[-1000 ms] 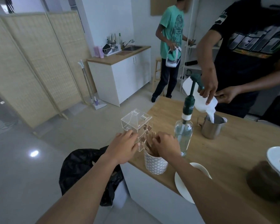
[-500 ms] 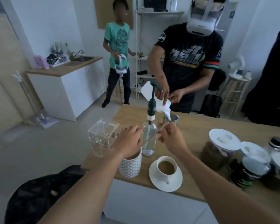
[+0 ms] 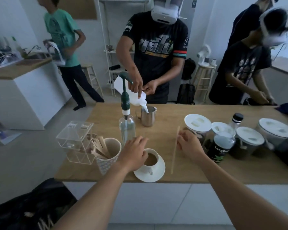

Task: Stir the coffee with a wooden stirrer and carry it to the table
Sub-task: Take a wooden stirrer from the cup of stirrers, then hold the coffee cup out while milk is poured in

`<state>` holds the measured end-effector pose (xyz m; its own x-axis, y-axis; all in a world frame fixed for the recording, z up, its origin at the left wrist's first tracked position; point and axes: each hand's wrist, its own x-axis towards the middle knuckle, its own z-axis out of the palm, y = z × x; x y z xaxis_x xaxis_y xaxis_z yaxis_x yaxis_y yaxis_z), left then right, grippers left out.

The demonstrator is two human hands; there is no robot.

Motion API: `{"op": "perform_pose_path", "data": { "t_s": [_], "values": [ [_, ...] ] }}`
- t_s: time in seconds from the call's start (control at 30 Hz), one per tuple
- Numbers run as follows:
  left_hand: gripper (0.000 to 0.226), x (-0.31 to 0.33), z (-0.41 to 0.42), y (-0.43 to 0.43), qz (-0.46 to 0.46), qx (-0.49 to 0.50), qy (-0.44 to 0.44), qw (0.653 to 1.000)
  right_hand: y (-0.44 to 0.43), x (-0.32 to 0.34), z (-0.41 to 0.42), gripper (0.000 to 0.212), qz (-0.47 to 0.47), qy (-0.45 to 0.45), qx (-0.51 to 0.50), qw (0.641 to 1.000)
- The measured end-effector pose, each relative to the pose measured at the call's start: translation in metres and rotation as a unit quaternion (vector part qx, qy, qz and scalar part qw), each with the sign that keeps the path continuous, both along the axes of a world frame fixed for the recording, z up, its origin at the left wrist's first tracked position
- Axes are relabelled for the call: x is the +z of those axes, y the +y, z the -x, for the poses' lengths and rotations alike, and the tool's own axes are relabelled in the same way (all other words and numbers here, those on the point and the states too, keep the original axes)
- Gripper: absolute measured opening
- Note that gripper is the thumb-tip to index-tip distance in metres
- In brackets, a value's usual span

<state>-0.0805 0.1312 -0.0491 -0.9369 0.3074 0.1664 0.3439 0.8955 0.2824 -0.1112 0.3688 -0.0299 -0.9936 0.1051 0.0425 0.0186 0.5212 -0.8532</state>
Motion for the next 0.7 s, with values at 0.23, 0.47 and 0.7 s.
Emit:
{"op": "perform_pose_path", "data": {
  "t_s": [0.23,0.47,0.7],
  "values": [
    [0.073,-0.043,-0.010,-0.003,-0.052,0.027,-0.066,0.996,0.002,-0.060,0.008,0.014,-0.007,-0.092,0.015,0.996],
    [0.087,-0.080,-0.021,-0.010,-0.052,0.070,-0.104,0.991,-0.020,-0.102,0.027,0.017,0.003,-0.158,0.054,0.986],
    [0.090,-0.096,-0.025,-0.017,-0.054,0.093,-0.116,0.987,-0.038,-0.128,0.045,0.023,-0.032,-0.179,0.083,0.980]
  ]
}}
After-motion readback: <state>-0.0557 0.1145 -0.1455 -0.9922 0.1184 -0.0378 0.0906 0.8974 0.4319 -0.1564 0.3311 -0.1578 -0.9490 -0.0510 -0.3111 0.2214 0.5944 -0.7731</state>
